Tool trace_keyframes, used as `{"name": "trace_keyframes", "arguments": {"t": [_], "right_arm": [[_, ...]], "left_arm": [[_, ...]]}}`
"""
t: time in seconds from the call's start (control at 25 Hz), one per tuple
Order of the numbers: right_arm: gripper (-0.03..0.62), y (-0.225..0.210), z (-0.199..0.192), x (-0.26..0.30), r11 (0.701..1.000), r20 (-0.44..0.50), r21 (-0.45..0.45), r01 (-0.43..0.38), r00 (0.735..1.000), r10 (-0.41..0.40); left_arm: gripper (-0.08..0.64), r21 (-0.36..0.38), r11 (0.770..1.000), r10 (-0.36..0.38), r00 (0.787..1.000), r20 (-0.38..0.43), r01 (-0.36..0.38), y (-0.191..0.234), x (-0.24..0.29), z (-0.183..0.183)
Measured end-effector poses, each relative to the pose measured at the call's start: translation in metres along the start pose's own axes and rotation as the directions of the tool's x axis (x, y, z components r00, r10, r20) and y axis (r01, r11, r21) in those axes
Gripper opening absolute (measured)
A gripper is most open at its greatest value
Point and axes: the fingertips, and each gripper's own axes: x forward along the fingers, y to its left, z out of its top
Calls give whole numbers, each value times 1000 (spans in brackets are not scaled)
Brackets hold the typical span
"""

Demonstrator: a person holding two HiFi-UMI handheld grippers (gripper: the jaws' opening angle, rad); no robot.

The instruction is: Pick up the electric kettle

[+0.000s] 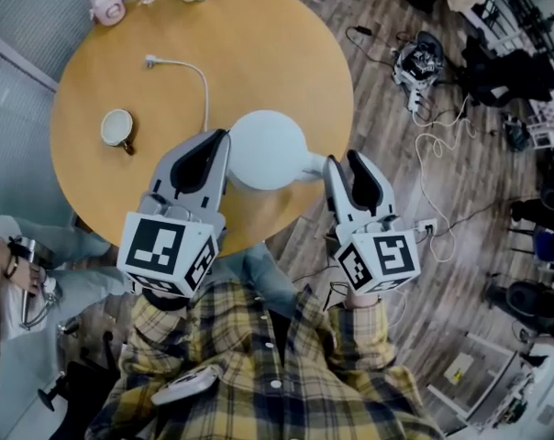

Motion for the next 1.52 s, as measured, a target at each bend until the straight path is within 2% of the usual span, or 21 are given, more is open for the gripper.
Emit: {"name": "trace_keyframes", "arguments": {"t": [0.16,0.32,0.8,1.08,1.52], "right_arm": [[199,0,-13,-4,1000,-4,6,7,1000,-7],[224,0,-25,-8,1000,-13,12,20,1000,-19],[237,-2,-78,-18,997,-83,22,78,994,-76],[242,-13,-107,1,995,-122,32,94,989,-89],[241,-26,-134,28,990,-101,41,135,986,-131]], "left_arm": [[3,-3,1000,20,1000,-10,-20,7,-7,-9],[3,-9,999,40,999,-27,-40,15,-12,-21],[3,-36,998,42,995,-89,-46,28,-19,-68],[3,-49,998,35,991,-129,-41,40,-4,-96],[3,-64,997,31,985,-169,-42,50,10,-128]]}}
